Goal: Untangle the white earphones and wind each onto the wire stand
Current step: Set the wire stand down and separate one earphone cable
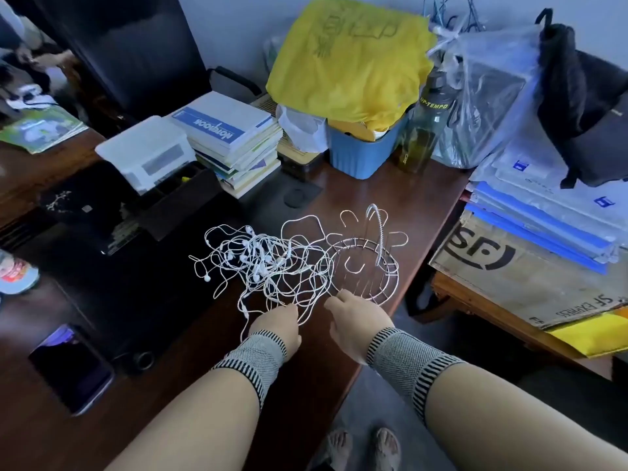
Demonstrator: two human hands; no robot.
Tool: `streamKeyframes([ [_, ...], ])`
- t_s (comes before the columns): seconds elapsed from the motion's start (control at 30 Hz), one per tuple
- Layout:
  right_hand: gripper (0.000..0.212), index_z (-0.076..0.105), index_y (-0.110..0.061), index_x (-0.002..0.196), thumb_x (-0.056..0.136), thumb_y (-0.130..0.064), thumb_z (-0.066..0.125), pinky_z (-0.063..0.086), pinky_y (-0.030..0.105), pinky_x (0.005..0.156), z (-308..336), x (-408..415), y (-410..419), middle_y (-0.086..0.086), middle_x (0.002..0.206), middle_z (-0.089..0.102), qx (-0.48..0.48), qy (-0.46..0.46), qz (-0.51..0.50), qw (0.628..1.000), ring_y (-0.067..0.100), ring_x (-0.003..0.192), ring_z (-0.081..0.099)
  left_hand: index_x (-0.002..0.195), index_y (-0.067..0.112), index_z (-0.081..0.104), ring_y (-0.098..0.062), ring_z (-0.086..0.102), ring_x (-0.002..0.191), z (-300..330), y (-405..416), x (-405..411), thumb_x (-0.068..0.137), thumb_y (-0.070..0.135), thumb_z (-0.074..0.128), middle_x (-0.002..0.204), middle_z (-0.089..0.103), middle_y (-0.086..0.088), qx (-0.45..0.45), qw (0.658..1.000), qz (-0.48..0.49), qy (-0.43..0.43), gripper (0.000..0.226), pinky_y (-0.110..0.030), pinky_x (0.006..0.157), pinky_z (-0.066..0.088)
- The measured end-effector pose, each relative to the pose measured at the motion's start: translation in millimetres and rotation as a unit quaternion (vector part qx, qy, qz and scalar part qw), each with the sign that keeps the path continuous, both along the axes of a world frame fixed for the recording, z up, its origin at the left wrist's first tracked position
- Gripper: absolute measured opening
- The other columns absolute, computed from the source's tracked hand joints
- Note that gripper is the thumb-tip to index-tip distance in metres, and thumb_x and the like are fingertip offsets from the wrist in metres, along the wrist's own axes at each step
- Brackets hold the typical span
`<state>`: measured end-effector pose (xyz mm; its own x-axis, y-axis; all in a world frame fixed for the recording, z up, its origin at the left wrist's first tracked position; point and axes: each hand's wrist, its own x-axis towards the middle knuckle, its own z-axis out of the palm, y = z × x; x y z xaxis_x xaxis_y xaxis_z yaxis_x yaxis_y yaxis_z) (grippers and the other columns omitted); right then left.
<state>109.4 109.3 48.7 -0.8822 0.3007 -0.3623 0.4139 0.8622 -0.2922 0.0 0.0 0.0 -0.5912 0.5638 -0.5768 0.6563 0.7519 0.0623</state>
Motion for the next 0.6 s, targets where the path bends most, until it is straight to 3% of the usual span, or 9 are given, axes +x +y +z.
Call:
streamKeyframes([
  [0.17, 0.034, 0.047, -0.015, 0.130, 0.096, -0.015, 0.045, 0.050, 0.040, 0.090, -7, -7, -6, 0.004, 0.124, 0.049, -0.008, -0.045, -0.011, 0.999, 0.027, 0.109, 0.057, 0.111, 0.016, 0.060, -0.025, 0.060, 0.108, -1, 4, -4, 0.095, 0.021, 0.052, 0.117, 0.063, -0.005, -0.015, 0.999, -0.050, 0.013, 0.019, -0.037, 0.090, 0.050],
  [0.27, 0.039, 0.043, -0.017, 0.134, 0.095, -0.015, 0.046, 0.050, 0.042, 0.091, -11, -12, -8, 0.003, 0.129, 0.045, -0.013, -0.060, -0.022, 0.998, 0.028, 0.109, 0.058, 0.096, 0.019, 0.058, -0.023, 0.061, 0.099, 6, 4, -8, 0.096, 0.022, 0.049, 0.106, 0.063, -0.002, 0.076, 0.996, -0.042, 0.005, 0.010, -0.035, 0.084, 0.050],
  [0.43, 0.052, 0.037, -0.021, 0.142, 0.092, -0.008, 0.048, 0.051, 0.040, 0.092, -11, -23, -13, 0.001, 0.134, 0.042, -0.039, -0.073, -0.047, 0.995, 0.028, 0.114, 0.057, 0.091, 0.026, 0.057, -0.017, 0.061, 0.085, 23, 5, -14, 0.095, 0.031, 0.057, 0.090, 0.065, 0.006, 0.190, 0.981, -0.007, -0.047, 0.006, -0.029, 0.077, 0.049],
  [0.6, 0.027, 0.058, -0.014, 0.117, 0.099, -0.020, 0.038, 0.050, 0.035, 0.089, -4, -28, -9, 0.004, 0.116, 0.063, -0.044, -0.061, -0.091, 0.993, 0.024, 0.105, 0.060, 0.083, 0.030, 0.063, -0.009, 0.064, 0.085, 33, 4, -21, 0.090, 0.036, 0.064, 0.088, 0.068, 0.012, 0.249, 0.963, 0.046, -0.092, 0.009, -0.030, 0.080, 0.053],
])
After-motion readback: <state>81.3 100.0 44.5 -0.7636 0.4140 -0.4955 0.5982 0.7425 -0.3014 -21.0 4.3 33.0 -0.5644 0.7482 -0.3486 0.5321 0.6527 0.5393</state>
